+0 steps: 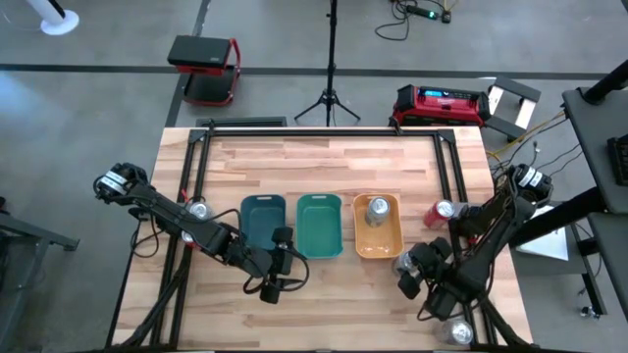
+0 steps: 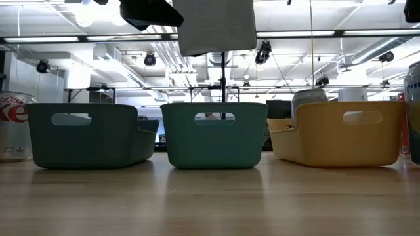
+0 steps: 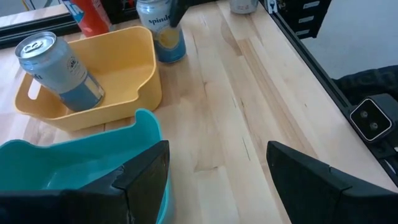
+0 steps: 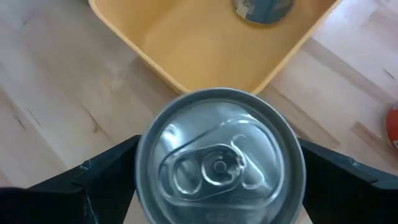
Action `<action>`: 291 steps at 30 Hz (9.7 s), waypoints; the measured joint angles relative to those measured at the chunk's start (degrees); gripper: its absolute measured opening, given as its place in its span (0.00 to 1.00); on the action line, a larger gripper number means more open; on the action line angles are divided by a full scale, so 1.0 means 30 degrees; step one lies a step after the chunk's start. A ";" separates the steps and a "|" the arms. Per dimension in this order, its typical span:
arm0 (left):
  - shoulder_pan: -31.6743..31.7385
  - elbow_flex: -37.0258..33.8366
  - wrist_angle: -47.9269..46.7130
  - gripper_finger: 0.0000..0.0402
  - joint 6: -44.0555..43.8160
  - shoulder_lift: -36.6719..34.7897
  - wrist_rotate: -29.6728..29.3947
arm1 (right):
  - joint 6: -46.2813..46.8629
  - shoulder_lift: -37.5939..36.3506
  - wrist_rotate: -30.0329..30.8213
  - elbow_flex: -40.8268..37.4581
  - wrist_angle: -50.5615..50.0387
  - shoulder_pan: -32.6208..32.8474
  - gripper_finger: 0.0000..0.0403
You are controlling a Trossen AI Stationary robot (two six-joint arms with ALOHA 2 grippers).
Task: Sort soda cans
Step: Put the blue-white soda can into the yellow bin, then put the left orange soda can into the blue bin
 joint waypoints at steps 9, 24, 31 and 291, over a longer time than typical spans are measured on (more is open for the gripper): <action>0.0000 0.0000 0.0000 0.63 0.0000 -0.0015 0.0000 | -0.0011 0.0044 -0.0144 -0.0058 0.0371 -0.0041 0.84; -0.0022 0.0007 -0.1056 0.63 -0.0472 -0.0332 0.0160 | -0.2540 -0.0783 -0.1863 0.2759 -0.1926 -0.0034 0.78; -0.0022 0.0007 -0.1050 0.63 -0.0503 -0.0516 0.0160 | -0.4708 -0.1020 0.0987 0.6129 -0.2948 -0.0204 0.74; -0.7621 0.0131 -2.7021 0.75 -4.3656 0.1077 0.4648 | -2.4720 0.9282 -0.1603 1.2854 0.4236 -0.1994 0.90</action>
